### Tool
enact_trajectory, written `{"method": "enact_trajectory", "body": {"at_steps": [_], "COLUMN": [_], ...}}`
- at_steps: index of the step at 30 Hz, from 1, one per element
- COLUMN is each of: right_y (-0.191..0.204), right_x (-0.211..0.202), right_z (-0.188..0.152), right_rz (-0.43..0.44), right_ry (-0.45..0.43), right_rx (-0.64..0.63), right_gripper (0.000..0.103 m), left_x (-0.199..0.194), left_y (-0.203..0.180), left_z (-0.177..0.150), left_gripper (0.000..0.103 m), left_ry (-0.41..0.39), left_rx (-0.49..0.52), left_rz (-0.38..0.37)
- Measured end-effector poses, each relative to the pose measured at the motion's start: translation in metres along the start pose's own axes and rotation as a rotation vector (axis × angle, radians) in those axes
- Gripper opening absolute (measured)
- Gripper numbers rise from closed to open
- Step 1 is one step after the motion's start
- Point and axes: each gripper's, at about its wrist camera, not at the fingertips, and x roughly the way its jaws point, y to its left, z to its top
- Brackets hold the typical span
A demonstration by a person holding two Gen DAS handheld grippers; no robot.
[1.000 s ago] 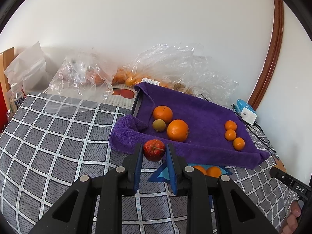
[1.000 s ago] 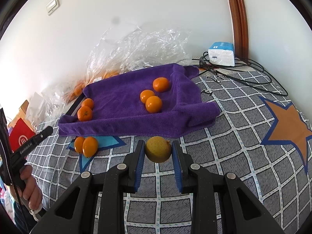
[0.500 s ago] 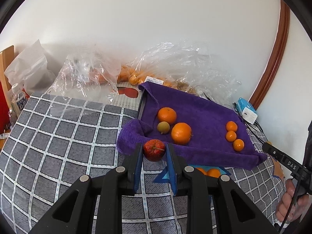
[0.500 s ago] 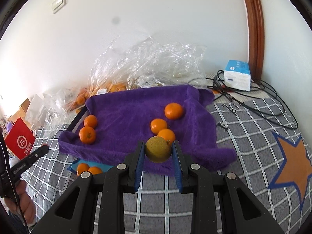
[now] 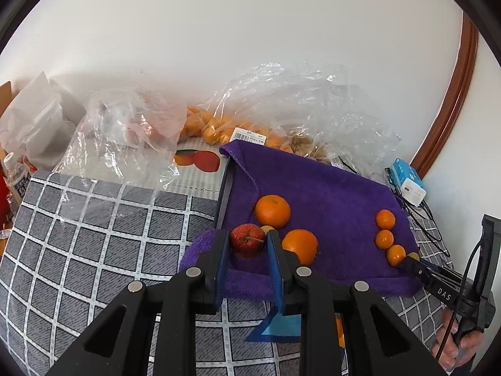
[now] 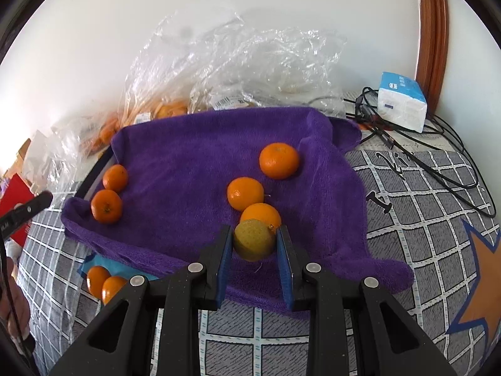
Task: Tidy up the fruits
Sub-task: 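Carry the yellow fruit and red strawberry onto the towel and open both grippers, then withdraw both grippers toward the oranges on the blue star mat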
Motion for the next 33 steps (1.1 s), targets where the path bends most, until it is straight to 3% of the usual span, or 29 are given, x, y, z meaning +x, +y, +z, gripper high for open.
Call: {"method": "enact_trajectory", "body": {"at_steps": [3, 16, 24, 28, 33], "right_y": [0.001, -0.002, 0.003, 0.01, 0.026], "right_x": [0.005, 0.004, -0.02, -0.027, -0.032], "right_z": [-0.002, -0.001, -0.008, -0.013, -0.02], "right_rz": [0.0, -0.005, -0.013, -0.009, 0.001], "right_ry": [0.022, 0.034, -0.003, -0.005, 0.002], "right_rx": [-0.007, -0.018, -0.012, -0.014, -0.02], "right_gripper": [0.028, 0.028, 0.038, 0.038, 0.038], "left_x": [0.018, 0.055, 0.059, 0.049, 0.016], "left_y": [-0.003, -0.013, -0.018, -0.011, 0.0], "left_z": [0.0, -0.003, -0.002, 0.0, -0.005], "left_gripper": [0.023, 0.023, 0.023, 0.037, 0.043], "left_ry": [0.05, 0.14, 0.157, 0.158, 0.105], "left_rx": [-0.023, 0.024, 0.042, 0.003, -0.001], "left_rz": [-0.017, 0.022, 0.022, -0.033, -0.032]}}
